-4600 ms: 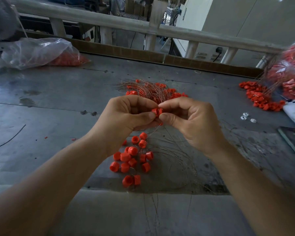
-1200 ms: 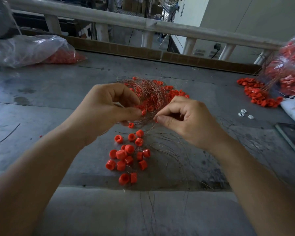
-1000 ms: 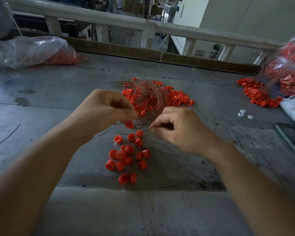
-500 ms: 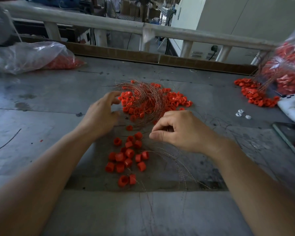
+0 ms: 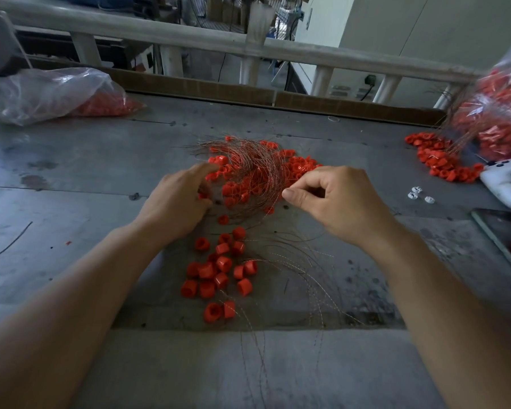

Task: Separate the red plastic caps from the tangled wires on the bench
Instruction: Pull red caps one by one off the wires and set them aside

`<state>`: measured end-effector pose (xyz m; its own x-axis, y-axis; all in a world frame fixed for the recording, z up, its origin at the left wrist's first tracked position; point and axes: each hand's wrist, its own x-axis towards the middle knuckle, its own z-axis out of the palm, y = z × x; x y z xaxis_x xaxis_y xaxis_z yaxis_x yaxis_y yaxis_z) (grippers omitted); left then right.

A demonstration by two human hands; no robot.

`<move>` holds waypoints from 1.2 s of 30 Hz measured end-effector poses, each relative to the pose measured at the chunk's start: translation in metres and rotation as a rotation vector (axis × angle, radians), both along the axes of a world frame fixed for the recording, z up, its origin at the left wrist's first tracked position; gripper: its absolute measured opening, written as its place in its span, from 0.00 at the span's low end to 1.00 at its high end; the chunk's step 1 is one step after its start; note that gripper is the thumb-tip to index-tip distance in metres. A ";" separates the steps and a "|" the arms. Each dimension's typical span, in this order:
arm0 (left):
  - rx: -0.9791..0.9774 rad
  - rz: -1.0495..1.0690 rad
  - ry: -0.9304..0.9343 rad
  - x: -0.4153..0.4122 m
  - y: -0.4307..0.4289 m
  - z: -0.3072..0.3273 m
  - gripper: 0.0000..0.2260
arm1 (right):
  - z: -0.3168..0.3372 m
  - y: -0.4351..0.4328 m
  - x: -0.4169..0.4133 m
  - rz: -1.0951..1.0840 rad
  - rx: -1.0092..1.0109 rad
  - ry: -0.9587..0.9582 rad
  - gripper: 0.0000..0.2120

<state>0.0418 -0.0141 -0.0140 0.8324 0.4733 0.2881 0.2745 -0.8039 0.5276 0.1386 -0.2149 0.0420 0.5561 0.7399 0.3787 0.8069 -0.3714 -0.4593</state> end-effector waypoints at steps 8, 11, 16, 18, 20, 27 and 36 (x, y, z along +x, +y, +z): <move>0.083 0.068 -0.078 -0.004 0.000 0.003 0.12 | -0.002 -0.001 0.005 -0.050 0.081 0.038 0.07; 0.064 0.095 -0.127 -0.005 -0.001 0.006 0.07 | -0.001 -0.001 0.006 -0.055 0.078 0.050 0.07; 0.000 0.108 -0.195 -0.009 -0.005 0.012 0.04 | 0.000 -0.002 0.005 -0.081 0.076 0.056 0.07; -0.012 0.092 -0.186 -0.012 -0.007 0.016 0.04 | 0.001 -0.002 0.005 -0.088 0.070 0.059 0.08; -0.039 0.068 -0.196 -0.015 -0.011 0.021 0.04 | 0.001 -0.002 0.004 -0.095 0.070 0.062 0.08; -0.120 0.017 -0.473 -0.030 -0.034 0.045 0.10 | 0.000 0.002 -0.002 -0.062 0.063 0.051 0.08; 0.005 -0.302 -0.510 -0.036 -0.057 0.051 0.09 | -0.007 0.012 -0.020 0.264 0.251 0.174 0.19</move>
